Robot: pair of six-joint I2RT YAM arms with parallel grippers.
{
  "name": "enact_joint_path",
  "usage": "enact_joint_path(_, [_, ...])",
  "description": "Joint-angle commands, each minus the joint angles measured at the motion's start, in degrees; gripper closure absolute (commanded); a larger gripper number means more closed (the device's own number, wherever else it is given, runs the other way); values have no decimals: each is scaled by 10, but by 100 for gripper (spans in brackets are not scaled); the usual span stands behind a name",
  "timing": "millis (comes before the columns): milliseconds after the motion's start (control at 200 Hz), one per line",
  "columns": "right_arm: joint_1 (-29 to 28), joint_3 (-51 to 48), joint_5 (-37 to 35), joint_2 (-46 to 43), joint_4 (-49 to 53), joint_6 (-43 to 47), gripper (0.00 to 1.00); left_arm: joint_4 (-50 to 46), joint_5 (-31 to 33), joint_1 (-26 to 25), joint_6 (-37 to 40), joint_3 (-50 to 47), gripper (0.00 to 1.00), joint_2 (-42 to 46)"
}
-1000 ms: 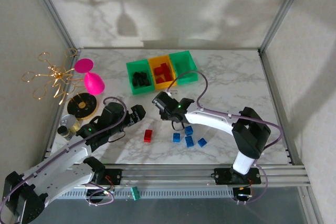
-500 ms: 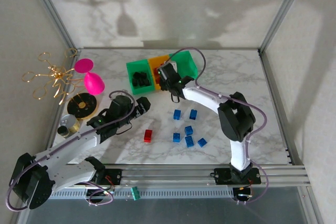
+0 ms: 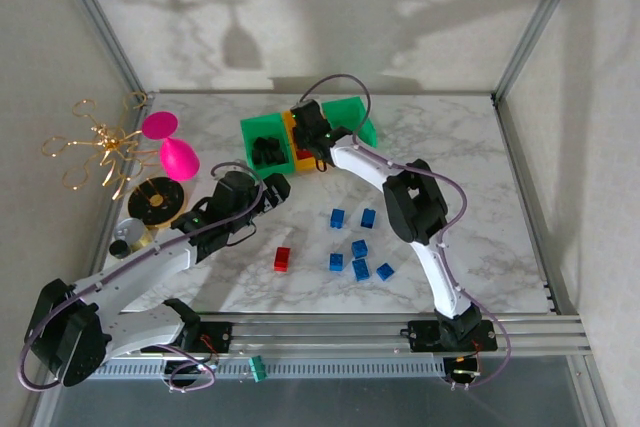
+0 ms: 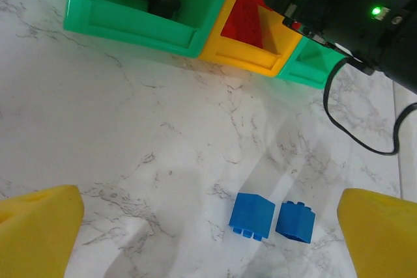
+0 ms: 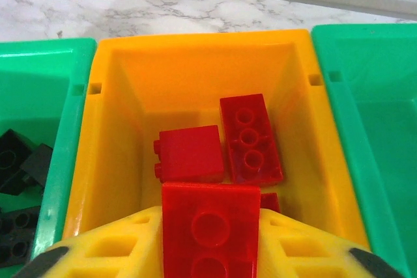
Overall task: Sort the legos into containers by color
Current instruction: Place the lego in the container, then pick up the lego from the bottom-center of the table.
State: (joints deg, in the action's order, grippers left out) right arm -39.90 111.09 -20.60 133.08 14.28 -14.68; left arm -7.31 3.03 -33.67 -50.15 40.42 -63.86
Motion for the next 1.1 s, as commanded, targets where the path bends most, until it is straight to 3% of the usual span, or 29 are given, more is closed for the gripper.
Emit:
enact_joint_path(0, [-2, 39, -7, 13, 7, 19, 60, 2, 16, 1, 15, 23, 0, -2])
enact_joint_path(195, [-2, 19, 3, -24, 1, 21, 50, -4, 7, 1, 16, 32, 0, 3])
enact_joint_path(305, [-2, -8, 7, -61, 8, 11, 49, -6, -2, 0, 15, 32, 0, 12])
enact_joint_path(661, [-8, -236, 69, -253, 21, -82, 41, -62, -29, -8, 5, 10, 0, 72])
enact_joint_path(1091, [-125, -414, 71, -349, 72, -217, 33, -133, -30, -8, -11, -39, 0, 148])
